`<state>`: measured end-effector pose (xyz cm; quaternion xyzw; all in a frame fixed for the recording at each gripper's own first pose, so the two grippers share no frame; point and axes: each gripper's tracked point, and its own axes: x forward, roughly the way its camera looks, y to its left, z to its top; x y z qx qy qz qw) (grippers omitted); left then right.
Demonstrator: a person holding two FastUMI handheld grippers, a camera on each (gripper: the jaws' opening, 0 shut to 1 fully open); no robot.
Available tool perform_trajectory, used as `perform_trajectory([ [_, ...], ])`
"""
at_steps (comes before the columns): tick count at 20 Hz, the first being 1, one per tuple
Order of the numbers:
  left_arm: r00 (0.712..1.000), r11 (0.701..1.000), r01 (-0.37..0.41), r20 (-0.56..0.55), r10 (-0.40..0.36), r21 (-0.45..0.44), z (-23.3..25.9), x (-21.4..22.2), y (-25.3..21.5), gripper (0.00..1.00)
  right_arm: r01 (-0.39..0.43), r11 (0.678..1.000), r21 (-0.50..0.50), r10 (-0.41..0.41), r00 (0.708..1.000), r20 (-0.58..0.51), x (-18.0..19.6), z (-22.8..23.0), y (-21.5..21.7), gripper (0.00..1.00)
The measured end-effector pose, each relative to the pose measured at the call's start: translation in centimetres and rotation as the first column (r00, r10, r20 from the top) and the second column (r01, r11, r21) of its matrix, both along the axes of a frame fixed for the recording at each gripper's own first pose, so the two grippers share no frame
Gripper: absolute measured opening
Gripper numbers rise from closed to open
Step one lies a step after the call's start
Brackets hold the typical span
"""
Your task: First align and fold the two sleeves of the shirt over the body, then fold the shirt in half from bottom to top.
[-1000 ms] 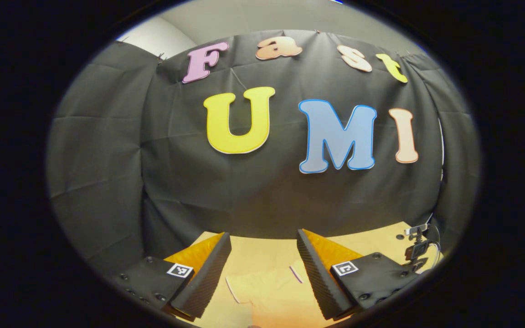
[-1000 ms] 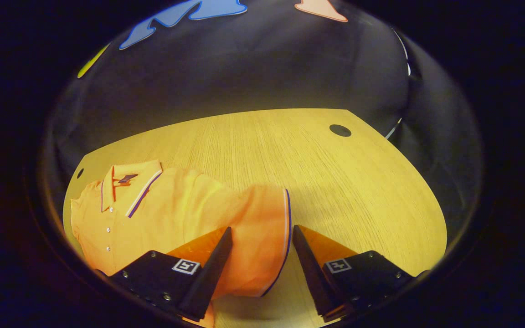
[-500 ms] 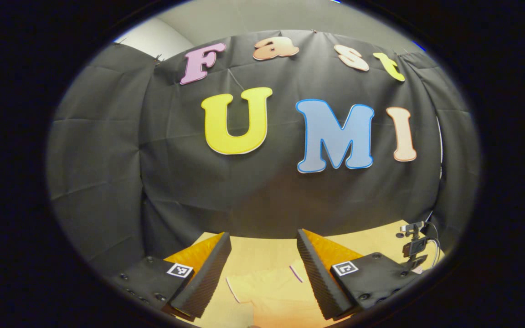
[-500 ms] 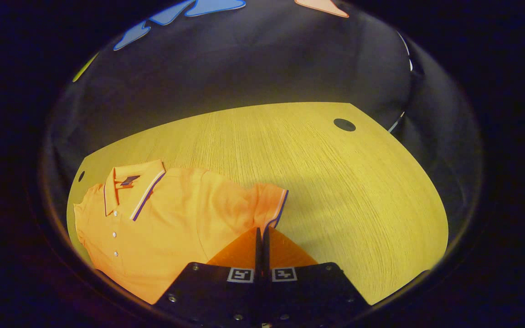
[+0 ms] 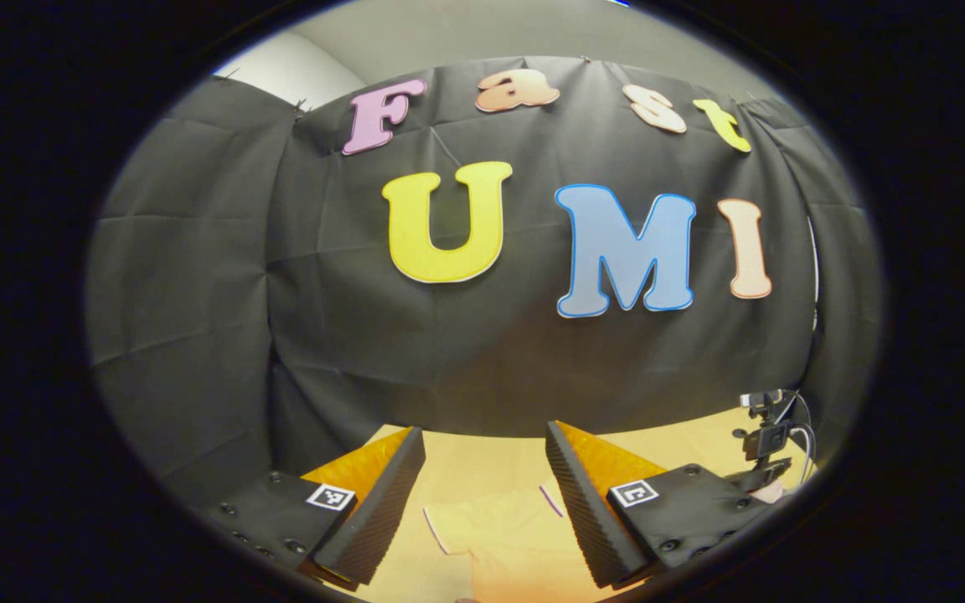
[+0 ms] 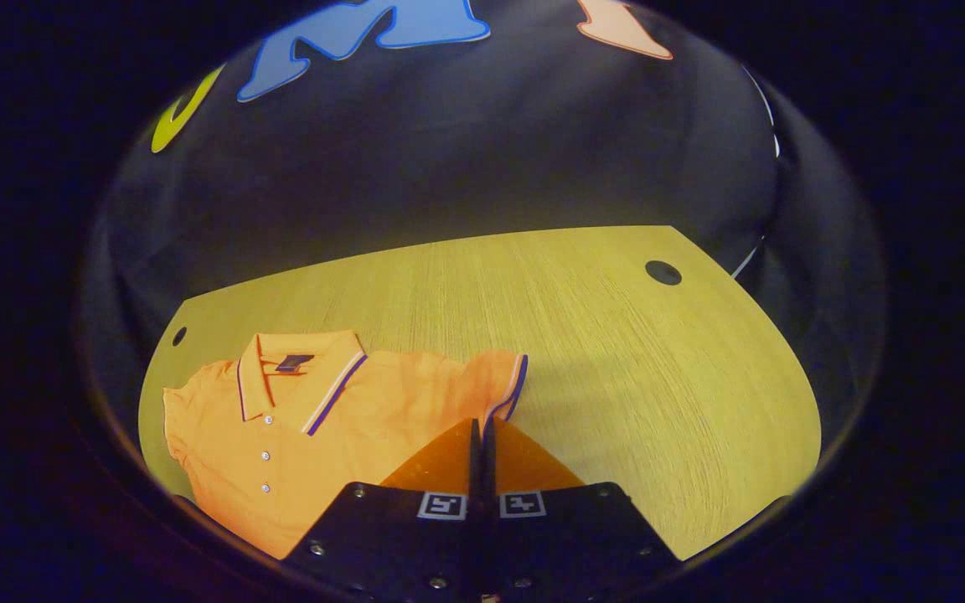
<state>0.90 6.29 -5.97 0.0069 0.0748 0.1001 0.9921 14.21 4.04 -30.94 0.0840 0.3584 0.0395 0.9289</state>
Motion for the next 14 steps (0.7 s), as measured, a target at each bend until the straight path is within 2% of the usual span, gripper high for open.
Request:
perform_trajectory([
  [7, 1.000, 1.000, -0.019, 0.002, 0.019, 0.007, 0.0, -1.2, 1.3, 0.95, -0.173, 0.984, 0.034, 0.169, 0.982, 0.087, -0.3, 4.2, 9.2, 0.00],
  [14, 0.999, 0.999, -0.047, -0.005, 0.047, 0.006, -0.4, -2.0, 2.9, 0.95, -0.347, 0.938, 0.026, 0.341, 0.932, 0.123, -3.1, 6.0, 16.4, 0.00],
])
